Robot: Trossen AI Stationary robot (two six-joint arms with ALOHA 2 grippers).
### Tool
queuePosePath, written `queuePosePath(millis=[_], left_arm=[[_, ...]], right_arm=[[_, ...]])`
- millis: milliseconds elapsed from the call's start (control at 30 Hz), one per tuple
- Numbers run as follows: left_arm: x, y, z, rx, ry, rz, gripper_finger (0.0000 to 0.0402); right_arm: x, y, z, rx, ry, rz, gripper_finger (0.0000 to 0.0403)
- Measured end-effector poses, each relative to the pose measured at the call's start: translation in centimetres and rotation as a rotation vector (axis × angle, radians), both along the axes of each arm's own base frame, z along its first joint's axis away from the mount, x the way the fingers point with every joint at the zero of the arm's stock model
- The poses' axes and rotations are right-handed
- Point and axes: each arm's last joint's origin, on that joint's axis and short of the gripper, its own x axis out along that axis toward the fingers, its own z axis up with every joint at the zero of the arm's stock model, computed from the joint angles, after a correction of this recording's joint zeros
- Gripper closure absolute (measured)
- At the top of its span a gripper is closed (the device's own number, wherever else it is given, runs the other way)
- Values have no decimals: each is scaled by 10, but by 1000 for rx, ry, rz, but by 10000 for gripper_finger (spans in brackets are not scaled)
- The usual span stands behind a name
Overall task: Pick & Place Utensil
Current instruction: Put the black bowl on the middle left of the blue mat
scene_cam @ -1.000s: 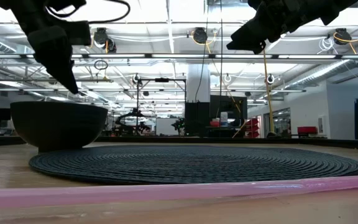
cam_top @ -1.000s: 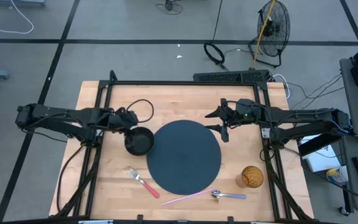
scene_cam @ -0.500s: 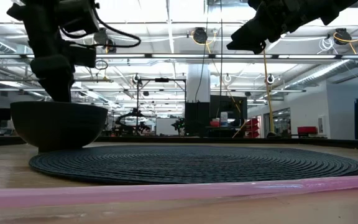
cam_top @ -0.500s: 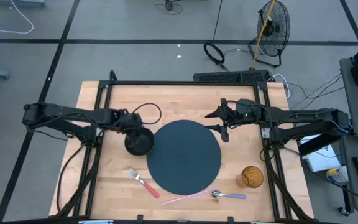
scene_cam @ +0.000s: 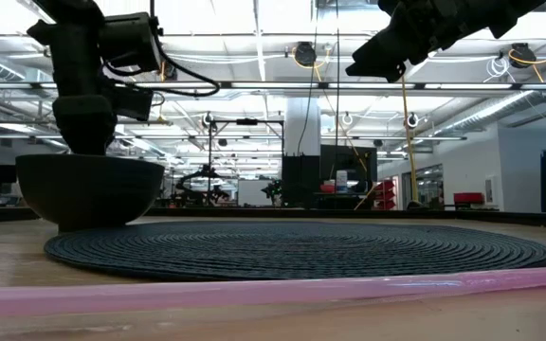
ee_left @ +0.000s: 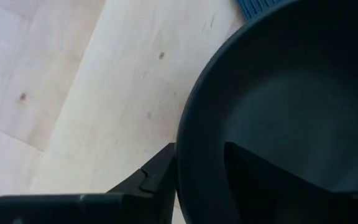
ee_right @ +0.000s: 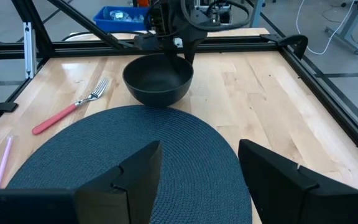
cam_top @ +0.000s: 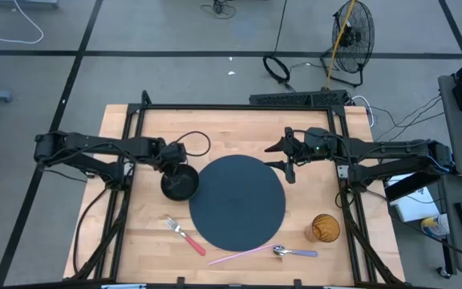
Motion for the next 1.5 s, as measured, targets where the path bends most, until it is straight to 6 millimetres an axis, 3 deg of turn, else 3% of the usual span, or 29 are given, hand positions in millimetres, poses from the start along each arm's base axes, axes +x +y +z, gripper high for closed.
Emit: queuePosePath(millis=[667, 900, 1133, 1367, 1500], left_arm=[[1, -1, -1, -34, -4, -13, 392], [1, 0, -1, -6, 4, -5, 366], [1, 0, 0, -7, -2, -14, 393], [0, 0, -1, 1, 6, -19, 369], [0, 0, -1, 2, 6, -26, 380]], right_arm=[[0, 0, 0, -2, 3, 1, 193], [0, 0, 0, -2, 3, 1, 193], [0, 0, 0, -2, 3, 1, 193], [0, 0, 0, -2, 3, 1, 193], [0, 0, 0, -2, 3, 1, 193]])
